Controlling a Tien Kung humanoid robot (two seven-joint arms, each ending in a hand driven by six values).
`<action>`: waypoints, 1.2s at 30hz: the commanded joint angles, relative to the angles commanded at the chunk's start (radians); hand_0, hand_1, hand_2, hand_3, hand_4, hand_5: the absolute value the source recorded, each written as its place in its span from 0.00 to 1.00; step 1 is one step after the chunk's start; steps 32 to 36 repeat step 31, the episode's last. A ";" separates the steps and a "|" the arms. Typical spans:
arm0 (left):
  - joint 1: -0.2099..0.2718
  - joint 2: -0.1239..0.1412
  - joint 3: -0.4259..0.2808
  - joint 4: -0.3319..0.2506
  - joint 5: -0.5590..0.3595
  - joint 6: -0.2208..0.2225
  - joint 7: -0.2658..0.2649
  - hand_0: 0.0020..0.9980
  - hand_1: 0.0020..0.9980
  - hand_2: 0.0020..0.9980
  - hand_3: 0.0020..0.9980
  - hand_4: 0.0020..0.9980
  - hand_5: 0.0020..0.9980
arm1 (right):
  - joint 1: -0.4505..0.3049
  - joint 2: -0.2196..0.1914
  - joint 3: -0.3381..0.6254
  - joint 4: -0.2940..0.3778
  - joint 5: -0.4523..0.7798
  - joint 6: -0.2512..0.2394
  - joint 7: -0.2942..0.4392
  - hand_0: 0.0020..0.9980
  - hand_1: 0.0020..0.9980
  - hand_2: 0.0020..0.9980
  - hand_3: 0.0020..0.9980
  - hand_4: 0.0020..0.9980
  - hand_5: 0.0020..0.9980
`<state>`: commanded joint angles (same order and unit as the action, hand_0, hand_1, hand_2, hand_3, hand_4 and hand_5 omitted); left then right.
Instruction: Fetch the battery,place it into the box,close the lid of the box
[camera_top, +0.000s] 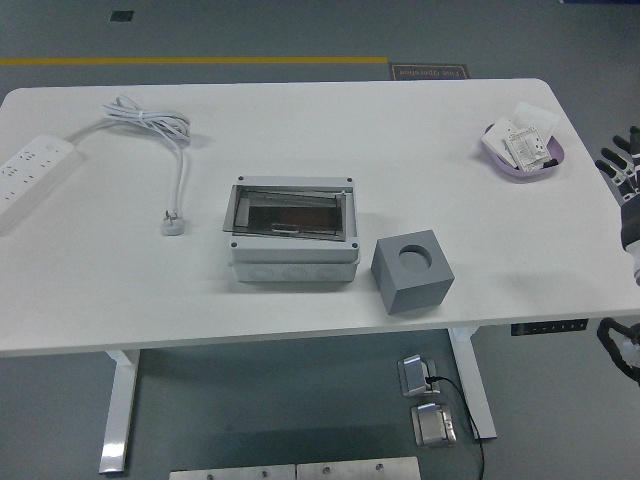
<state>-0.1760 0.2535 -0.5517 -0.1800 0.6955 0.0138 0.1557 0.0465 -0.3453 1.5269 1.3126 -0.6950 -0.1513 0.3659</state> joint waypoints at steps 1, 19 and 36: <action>-0.001 0.002 0.004 0.000 -0.004 0.000 -0.001 0.64 0.70 0.61 0.60 0.58 0.15 | 0.000 -0.001 0.003 0.001 -0.005 -0.001 -0.002 0.69 0.66 0.67 0.69 0.83 0.49; -0.015 0.024 0.055 0.000 -0.047 -0.004 -0.009 0.64 0.70 0.61 0.60 0.60 0.17 | -0.014 0.000 0.030 0.009 -0.091 -0.009 -0.042 0.68 0.65 0.67 0.69 0.83 0.50; -0.010 0.034 0.032 0.000 -0.018 -0.005 -0.003 0.65 0.70 0.61 0.60 0.60 0.17 | -0.025 -0.001 0.027 0.009 -0.126 -0.007 -0.057 0.68 0.65 0.67 0.69 0.83 0.50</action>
